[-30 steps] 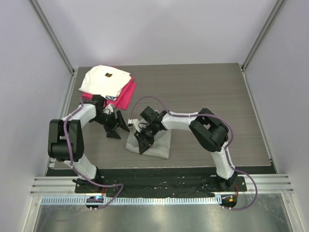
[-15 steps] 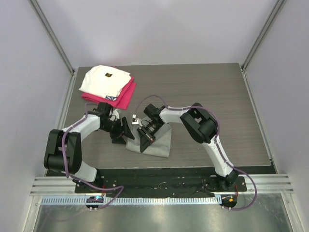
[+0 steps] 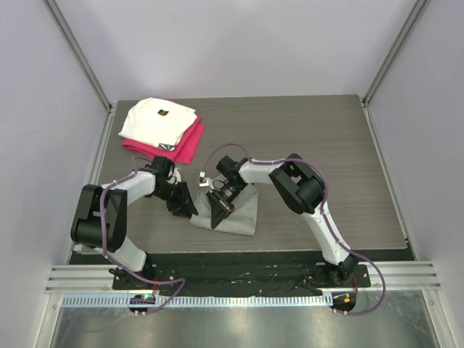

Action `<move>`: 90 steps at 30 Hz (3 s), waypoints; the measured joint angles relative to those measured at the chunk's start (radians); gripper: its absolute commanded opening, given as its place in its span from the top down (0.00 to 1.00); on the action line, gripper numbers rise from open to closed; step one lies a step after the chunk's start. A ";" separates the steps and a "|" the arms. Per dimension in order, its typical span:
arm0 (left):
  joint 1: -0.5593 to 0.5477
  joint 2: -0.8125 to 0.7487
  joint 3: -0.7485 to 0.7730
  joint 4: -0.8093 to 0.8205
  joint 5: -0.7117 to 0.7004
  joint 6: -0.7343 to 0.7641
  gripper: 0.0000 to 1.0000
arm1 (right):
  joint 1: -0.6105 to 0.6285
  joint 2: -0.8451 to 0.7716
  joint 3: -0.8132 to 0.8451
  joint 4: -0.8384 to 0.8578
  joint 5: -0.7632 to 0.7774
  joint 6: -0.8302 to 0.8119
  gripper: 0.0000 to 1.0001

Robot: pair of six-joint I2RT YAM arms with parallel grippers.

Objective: Fold the napkin, place the utensils inside, and roll it up
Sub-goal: Roll the napkin with the utensil

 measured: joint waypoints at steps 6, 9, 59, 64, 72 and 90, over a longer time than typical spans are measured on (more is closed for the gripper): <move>-0.014 0.015 0.000 0.010 -0.005 -0.016 1.00 | 0.001 0.000 0.016 -0.028 0.026 0.007 0.80; -0.015 0.023 0.002 0.012 -0.001 -0.021 1.00 | 0.002 -0.004 0.021 -0.037 0.043 0.018 0.72; -0.018 0.146 0.082 -0.066 0.067 -0.021 1.00 | -0.006 -0.611 -0.484 0.038 0.679 -0.037 0.60; -0.018 0.158 0.087 -0.071 0.077 -0.021 1.00 | -0.006 -0.579 -0.479 0.006 0.630 -0.030 0.71; -0.018 0.171 0.095 -0.079 0.082 -0.021 1.00 | -0.022 -0.455 -0.442 -0.042 0.478 -0.022 0.74; -0.017 0.222 0.145 -0.138 0.086 -0.005 1.00 | 0.170 -0.631 -0.174 -0.032 0.904 -0.002 0.34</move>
